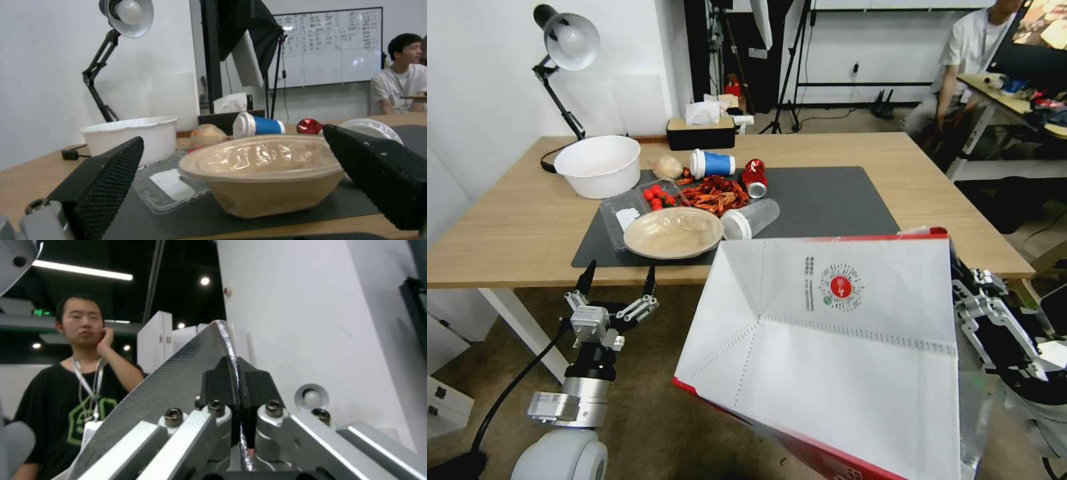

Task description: Pick up the food delivery bag from the floor and place it on the table.

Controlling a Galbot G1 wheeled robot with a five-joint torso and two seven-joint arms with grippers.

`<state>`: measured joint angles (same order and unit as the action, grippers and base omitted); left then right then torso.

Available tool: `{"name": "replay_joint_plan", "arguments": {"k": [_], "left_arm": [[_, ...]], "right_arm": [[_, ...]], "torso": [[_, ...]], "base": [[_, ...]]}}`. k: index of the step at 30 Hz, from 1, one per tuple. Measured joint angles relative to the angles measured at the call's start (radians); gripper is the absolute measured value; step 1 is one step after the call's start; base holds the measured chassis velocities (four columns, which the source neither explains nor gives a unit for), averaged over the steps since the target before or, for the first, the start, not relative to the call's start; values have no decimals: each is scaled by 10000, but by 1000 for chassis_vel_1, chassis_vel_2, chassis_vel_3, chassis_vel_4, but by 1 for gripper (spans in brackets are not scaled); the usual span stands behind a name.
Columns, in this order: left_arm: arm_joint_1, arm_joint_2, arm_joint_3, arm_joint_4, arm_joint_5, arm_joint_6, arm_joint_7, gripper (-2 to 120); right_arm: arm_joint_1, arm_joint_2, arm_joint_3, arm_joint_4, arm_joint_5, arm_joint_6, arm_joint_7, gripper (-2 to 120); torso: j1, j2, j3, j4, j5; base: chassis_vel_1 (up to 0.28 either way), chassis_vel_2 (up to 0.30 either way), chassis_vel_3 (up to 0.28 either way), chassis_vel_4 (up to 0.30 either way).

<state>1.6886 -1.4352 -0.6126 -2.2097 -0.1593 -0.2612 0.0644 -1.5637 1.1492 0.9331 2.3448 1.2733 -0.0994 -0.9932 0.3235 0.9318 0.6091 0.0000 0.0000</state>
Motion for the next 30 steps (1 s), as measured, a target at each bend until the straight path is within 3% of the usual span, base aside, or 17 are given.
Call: {"name": "replay_joint_plan", "arguments": {"k": [13, 27, 30], "left_arm": [[49, 3, 27, 25, 74, -37, 8, 100], [76, -53, 121, 176, 220, -102, 41, 100], [77, -90, 151, 238, 251, -144, 40, 100]], "right_arm": [[454, -292, -229, 466, 630, 766, 2265, 0], [2538, -1311, -675, 491, 1039, 1359, 6441, 0], [2857, -1463, -685, 372, 1110, 1364, 6863, 0]], "torso": [[-12, -28, -16, 0, 0], [-18, -46, -26, 1, 0], [-19, -47, -27, 1, 0]], "base": [[0, 0, 0, 0], [0, 0, 0, 0], [0, 0, 0, 0]]}}
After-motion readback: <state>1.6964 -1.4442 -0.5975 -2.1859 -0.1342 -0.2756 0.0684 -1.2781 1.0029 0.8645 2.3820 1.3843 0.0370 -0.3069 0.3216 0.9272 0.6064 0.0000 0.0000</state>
